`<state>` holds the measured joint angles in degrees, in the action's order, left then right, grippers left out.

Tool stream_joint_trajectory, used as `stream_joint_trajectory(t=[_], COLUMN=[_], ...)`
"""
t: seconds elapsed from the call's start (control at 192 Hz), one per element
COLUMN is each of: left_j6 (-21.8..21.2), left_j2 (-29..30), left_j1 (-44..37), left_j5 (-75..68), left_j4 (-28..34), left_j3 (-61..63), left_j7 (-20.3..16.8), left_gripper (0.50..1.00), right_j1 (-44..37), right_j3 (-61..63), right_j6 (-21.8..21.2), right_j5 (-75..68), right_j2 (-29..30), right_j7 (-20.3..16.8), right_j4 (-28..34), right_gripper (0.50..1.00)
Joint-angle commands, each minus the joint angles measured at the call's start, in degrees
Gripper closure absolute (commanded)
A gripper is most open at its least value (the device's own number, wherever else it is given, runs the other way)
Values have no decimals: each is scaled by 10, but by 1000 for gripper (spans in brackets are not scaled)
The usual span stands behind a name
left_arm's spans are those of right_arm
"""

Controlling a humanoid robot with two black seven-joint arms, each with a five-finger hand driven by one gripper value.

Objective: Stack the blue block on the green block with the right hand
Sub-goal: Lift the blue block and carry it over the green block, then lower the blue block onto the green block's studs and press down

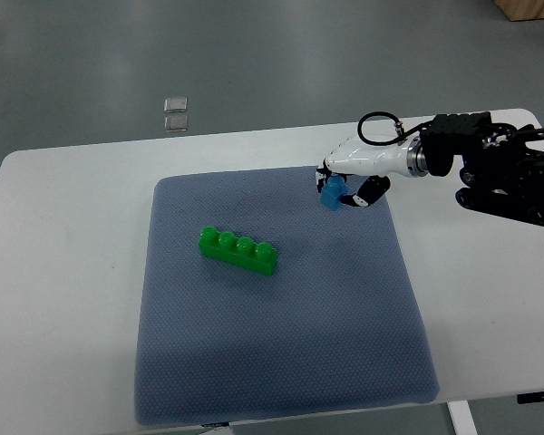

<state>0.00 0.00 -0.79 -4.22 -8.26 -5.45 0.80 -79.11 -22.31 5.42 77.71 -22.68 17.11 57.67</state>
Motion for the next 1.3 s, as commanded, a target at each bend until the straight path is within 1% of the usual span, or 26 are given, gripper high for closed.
stream_joint_trajectory(t=[0.0, 0.203, 0.449, 0.637, 0.814, 1.294], left_j6=[0, 0, 0, 0, 0, 0], left_j2=[0, 0, 0, 0, 0, 0], left_j1=[0, 0, 0, 0, 0, 0], left_j5=[0, 0, 0, 0, 0, 0], left_j4=[0, 0, 0, 0, 0, 0], left_j3=[0, 0, 0, 0, 0, 0], left_j7=[0, 0, 0, 0, 0, 0], left_gripper=[500, 500, 500, 500, 500, 500], right_j1=[-26, -52, -62, -47, -33, -23], right_j3=[0, 0, 0, -2, -4, -7], right_j6=[1, 1, 1, 1, 1, 6], right_j5=[0, 1, 2, 8, 16, 25], right_j2=[26, 68, 107, 135, 140, 152], right_j7=[7, 36, 35, 30, 30, 28], right_j4=[10, 24, 26, 6, -12, -16], right_gripper=[963, 963, 963, 961, 961, 961])
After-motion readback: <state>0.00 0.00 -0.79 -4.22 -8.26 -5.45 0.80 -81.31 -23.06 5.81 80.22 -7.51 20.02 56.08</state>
